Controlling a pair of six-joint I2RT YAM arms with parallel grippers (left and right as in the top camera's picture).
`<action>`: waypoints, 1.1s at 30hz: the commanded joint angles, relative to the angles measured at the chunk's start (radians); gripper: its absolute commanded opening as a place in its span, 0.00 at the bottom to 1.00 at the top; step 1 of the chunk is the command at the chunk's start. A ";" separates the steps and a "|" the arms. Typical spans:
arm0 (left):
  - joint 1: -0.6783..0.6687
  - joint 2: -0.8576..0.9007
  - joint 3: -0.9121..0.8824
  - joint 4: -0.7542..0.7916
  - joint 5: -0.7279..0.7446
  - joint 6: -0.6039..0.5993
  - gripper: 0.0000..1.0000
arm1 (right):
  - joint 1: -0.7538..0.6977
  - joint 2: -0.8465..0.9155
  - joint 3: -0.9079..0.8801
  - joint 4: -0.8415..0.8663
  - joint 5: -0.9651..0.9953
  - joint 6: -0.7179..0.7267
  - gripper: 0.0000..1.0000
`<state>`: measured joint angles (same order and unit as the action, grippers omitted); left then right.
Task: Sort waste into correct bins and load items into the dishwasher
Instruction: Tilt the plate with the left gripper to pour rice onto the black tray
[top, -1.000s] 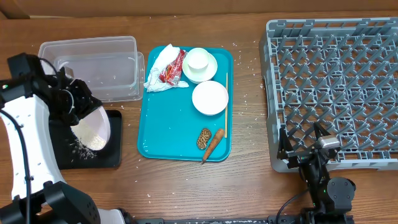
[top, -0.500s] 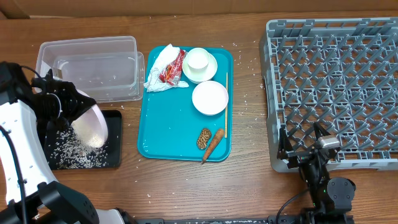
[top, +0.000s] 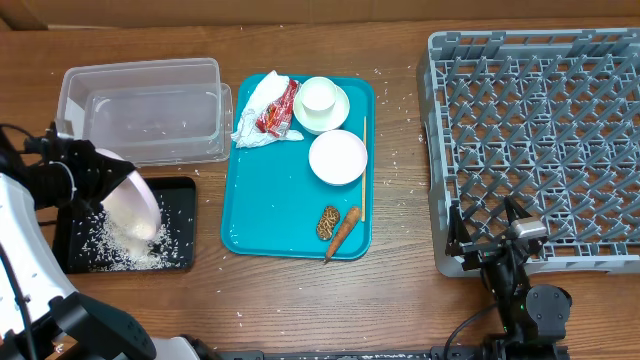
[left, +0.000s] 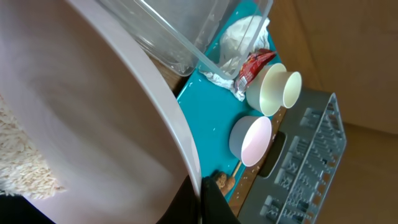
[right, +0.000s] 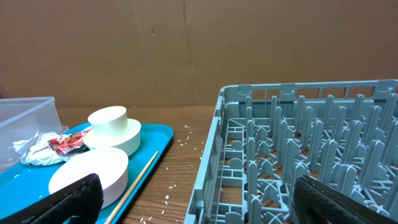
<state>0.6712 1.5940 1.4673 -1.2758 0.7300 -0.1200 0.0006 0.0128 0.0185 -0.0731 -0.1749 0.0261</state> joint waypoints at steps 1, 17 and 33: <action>0.031 -0.011 0.016 0.001 0.104 0.039 0.04 | -0.003 -0.010 -0.010 0.004 0.010 0.003 1.00; 0.064 -0.011 0.013 -0.054 0.226 0.077 0.04 | -0.003 -0.010 -0.010 0.004 0.010 0.003 1.00; 0.063 -0.010 0.012 -0.064 0.193 0.076 0.04 | -0.003 -0.010 -0.010 0.004 0.010 0.003 1.00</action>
<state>0.7284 1.5940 1.4673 -1.3048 0.8864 -0.0631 0.0006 0.0128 0.0185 -0.0731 -0.1749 0.0261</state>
